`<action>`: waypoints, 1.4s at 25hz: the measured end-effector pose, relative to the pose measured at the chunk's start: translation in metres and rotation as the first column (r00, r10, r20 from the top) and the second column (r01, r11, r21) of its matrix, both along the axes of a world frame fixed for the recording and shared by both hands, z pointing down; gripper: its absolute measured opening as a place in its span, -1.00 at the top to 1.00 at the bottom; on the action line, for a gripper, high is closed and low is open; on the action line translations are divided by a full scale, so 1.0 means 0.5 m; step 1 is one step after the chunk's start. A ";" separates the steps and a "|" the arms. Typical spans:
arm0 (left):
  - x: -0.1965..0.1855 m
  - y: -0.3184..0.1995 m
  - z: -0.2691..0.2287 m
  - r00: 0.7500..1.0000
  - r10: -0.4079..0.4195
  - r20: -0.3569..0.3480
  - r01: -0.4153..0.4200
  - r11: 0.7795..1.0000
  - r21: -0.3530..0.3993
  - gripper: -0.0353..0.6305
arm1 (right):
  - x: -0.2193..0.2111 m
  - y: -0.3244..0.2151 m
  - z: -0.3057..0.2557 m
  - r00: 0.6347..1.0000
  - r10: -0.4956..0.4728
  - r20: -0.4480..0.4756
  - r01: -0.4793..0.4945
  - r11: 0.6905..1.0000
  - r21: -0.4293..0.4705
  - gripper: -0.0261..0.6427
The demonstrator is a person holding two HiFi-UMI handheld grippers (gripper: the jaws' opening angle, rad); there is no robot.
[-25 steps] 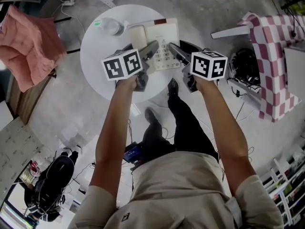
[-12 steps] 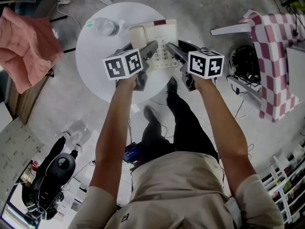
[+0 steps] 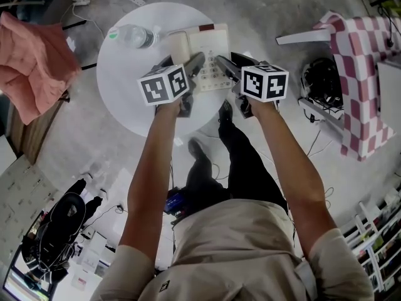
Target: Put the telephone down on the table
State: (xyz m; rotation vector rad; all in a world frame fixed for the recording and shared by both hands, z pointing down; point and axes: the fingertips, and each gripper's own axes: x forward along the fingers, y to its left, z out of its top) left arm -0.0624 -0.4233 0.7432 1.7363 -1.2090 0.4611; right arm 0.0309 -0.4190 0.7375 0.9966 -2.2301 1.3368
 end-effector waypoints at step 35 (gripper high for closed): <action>-0.079 0.069 -0.201 0.986 0.065 0.155 -0.096 0.974 0.206 -0.21 | 0.048 0.003 -0.088 0.975 0.060 -0.213 -0.031 0.991 0.134 0.64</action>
